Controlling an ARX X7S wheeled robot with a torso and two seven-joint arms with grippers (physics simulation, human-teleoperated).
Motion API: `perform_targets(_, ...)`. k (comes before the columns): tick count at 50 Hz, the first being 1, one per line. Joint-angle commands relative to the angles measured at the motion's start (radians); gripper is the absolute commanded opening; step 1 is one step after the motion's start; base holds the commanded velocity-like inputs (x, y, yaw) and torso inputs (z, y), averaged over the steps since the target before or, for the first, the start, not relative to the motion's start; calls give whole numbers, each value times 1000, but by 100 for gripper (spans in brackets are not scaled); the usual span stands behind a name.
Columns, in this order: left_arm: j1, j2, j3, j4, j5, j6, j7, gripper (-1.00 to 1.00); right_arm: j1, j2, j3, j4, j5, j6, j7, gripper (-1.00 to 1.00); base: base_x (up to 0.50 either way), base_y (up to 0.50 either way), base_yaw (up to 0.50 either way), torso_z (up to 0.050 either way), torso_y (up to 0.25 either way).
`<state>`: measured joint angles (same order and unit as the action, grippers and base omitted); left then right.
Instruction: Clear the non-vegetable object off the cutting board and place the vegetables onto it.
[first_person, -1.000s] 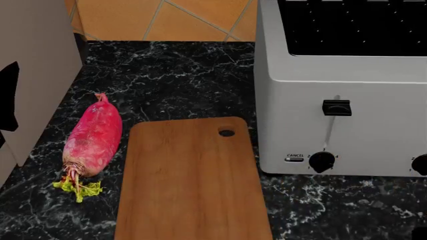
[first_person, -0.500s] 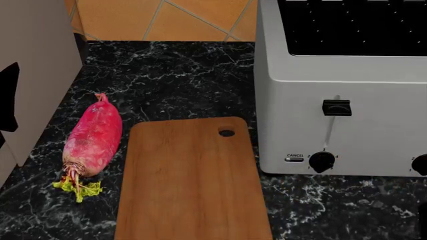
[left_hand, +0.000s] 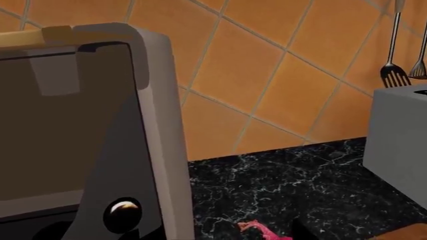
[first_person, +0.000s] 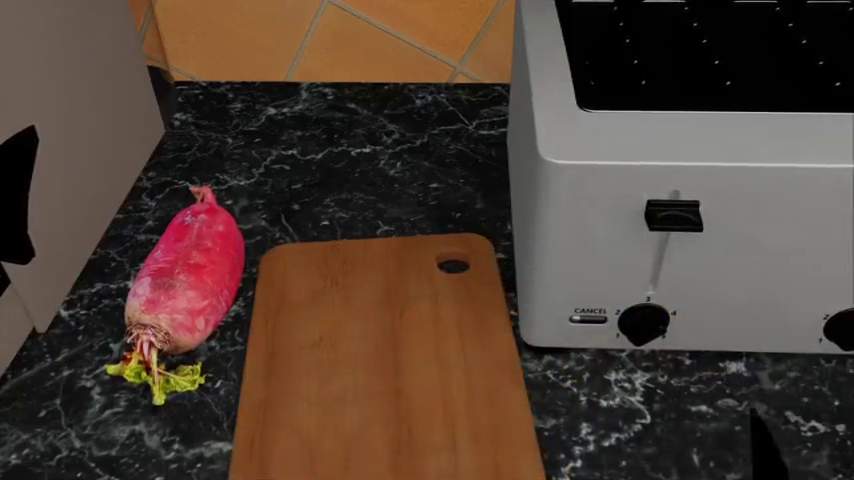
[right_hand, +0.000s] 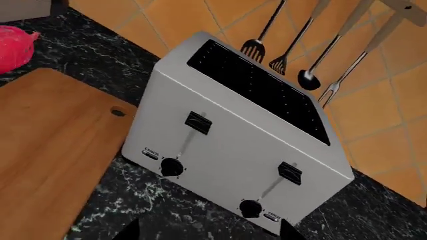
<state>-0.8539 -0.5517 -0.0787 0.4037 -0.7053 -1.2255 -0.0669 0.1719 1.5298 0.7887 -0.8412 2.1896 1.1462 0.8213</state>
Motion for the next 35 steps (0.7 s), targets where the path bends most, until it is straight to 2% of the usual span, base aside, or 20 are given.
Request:
perform_targets(1,-35,36,0,-44,-55,17,-53,100,-21,41,-16,-48,-18,49,-135,100,0,0,-15,0,0)
perform_targets(23,-37,33,17,-45,-54,25,-60,100,-54,41,-67,-97,-247,170,-483,100,18,0,-11,1,0)
perform_targets(35,-29,27,15,-39,-58,29,-64,100,-34,41,-57,-129,-237,176,-612,100,17,0,-13,1,0)
